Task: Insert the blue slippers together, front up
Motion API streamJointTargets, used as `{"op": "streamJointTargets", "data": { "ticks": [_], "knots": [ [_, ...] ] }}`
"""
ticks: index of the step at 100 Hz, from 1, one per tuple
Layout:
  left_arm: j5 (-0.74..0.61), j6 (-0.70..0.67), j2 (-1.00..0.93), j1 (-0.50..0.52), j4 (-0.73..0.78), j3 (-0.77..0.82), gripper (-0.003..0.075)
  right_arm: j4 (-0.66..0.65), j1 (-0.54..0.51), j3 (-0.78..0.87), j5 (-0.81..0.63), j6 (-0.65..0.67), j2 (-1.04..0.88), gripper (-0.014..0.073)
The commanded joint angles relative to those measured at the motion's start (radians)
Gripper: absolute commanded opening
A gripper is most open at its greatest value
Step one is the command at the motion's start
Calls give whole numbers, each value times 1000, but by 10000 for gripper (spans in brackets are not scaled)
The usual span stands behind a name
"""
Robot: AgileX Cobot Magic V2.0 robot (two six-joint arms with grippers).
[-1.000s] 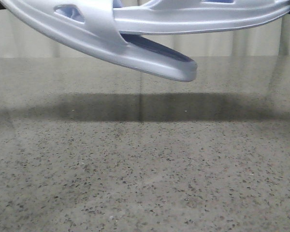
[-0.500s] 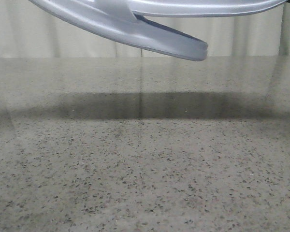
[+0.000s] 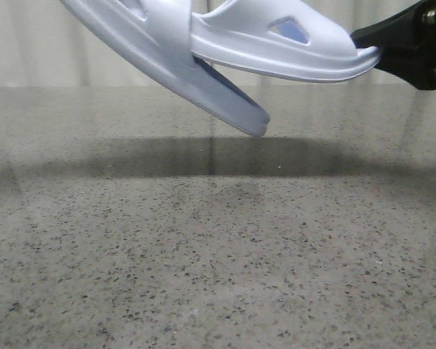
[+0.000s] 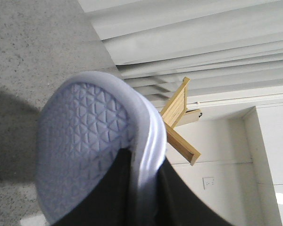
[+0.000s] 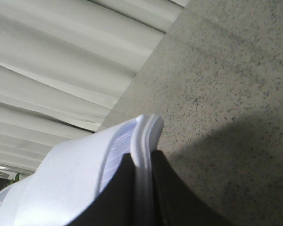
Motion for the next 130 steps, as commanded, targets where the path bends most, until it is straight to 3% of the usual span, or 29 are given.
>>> {"op": "streamJointTargets", "data": {
  "ticks": [1, 48, 62, 81, 88, 114, 130],
  "knots": [
    [259, -17, -15, -53, -18, -26, 16, -148, 27, -42, -381, 10, 6, -106],
    [201, -4, -15, -46, -18, -26, 16, -162, 27, -42, -442, -37, 17, -102],
    [184, -4, -15, -46, -18, -26, 16, -177, 27, -42, -402, -93, 17, -4],
    [184, -4, -15, -46, -18, -26, 16, -233, -7, -42, -331, -102, 17, 240],
    [184, -4, -15, -46, -18, -26, 16, -240, -26, -42, -333, -118, 17, 293],
    [189, -4, -15, -46, -18, -26, 16, -242, -97, -42, -316, -191, -60, 300],
    [177, -4, -15, -46, -18, -26, 16, -248, -135, -42, -216, -240, -146, 300]
  ]
}}
